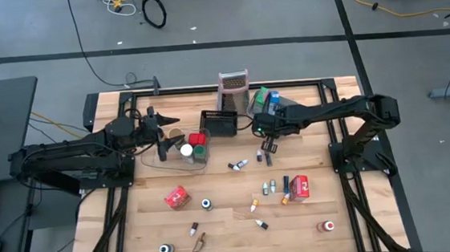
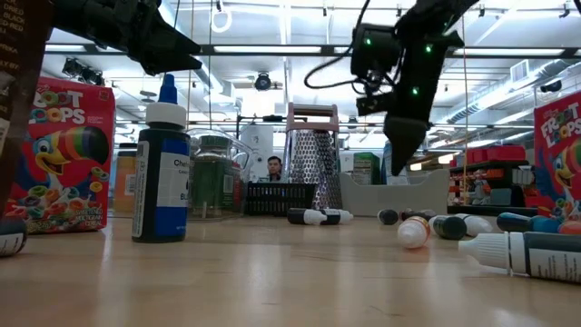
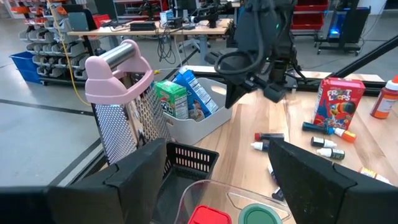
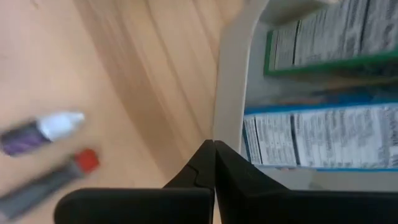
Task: Pick & Place Kitchen Items
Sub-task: Put the blue cereal box into the gray bin
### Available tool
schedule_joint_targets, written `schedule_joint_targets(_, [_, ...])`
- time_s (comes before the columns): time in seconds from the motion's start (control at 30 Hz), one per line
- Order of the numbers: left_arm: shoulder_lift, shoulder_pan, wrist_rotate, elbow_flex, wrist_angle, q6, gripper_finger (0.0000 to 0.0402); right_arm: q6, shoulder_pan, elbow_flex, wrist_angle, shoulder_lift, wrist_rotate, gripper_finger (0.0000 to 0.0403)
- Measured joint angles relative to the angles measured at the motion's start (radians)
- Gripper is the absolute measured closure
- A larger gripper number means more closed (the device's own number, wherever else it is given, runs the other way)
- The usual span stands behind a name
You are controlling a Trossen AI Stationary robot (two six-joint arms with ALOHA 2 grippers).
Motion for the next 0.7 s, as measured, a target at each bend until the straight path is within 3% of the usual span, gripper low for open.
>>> schedule_joint_targets(0.2, [0.000,0.000,0.000,0.000,0.004,0.000,0.0111,-0.041,-0.030,-0.050,0.068,0.000,0.130,0.0401])
schedule_joint_targets(0.33, [0.000,0.000,0.000,0.000,0.004,0.000,0.0111,-0.057,-0.061,-0.052,0.105,0.000,0.111,0.0401])
schedule_joint_targets(0.5, [0.000,0.000,0.000,0.000,0.004,0.000,0.0111,-0.046,-0.102,-0.052,0.090,0.000,0.011,0.0401])
schedule_joint_targets(0.7, [0.000,0.000,0.000,0.000,0.004,0.000,0.0111,-0.068,-0.127,-0.052,0.118,0.007,0.036,0.0401])
